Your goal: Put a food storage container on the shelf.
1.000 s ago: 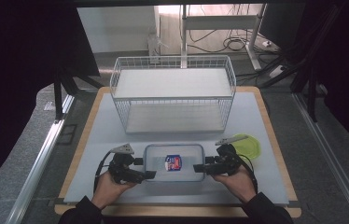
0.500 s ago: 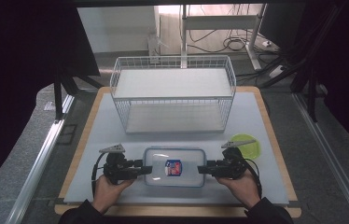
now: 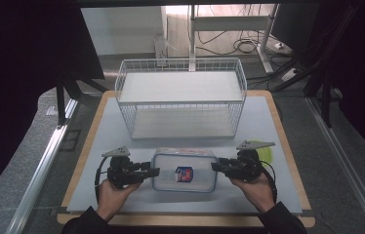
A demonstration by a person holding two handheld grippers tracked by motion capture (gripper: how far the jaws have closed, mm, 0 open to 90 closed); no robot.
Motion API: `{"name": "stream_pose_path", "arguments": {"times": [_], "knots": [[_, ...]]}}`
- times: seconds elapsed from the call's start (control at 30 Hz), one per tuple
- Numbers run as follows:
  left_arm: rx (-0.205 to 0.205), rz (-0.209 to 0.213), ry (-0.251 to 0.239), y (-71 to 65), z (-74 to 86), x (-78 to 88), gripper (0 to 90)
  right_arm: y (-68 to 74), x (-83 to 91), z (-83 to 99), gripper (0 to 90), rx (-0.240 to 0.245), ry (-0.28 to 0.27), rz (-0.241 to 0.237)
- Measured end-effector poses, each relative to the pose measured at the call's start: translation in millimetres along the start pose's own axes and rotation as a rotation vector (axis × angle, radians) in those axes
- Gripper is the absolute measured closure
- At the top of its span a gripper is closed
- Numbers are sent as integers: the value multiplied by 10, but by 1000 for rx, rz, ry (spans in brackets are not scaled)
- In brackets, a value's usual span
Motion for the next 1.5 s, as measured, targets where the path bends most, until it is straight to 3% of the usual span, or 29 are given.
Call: {"name": "stream_pose_path", "arguments": {"times": [0.1, 0.3, 0.4, 0.5, 0.6, 0.73, 0.8, 0.87, 1.03, 1.17, 1.5], "knots": [[8, -1, 11, 38, 29, -6, 530, -11, -16, 5, 645, -12, -6, -21], [12, -15, 30, 118, 107, -24, 509, 11, -155, 111, 542, 18, 57, -44], [6, -16, 32, 115, 114, -25, 510, -10, -177, 131, 525, 9, 62, -61], [5, -5, 25, 135, 140, -22, 513, -84, -231, 199, 486, -45, 64, -118], [4, -1, 22, 142, 146, -24, 512, -105, -308, 255, 387, -55, 100, -135], [11, 7, 19, 154, 163, -23, 511, -121, -260, 227, 511, -69, 83, -123], [14, 5, 17, 154, 162, -25, 511, -145, -251, 231, 526, -119, 83, -148], [29, 6, 11, 163, 161, -27, 509, -142, -250, 227, 530, -136, 80, -150], [23, -36, -2, 133, 116, -39, 514, -90, -228, 195, 531, -126, 67, -119], [51, -12, -31, 133, 66, -27, 517, -74, -191, 146, 533, -135, 35, -110], [11, -22, -45, 73, -224, 40, 515, -51, -89, -88, 533, -115, -19, -103]]}}
Point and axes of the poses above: each handheld gripper's, and its own axes: x roughly backward along the jaws, z roughly out of its underside, y roughly to its left, the point moved 5 cm from there along -x, roughly forward along the jaws, and after that the axes turned 3 degrees about -y, right-handed, at the moved point
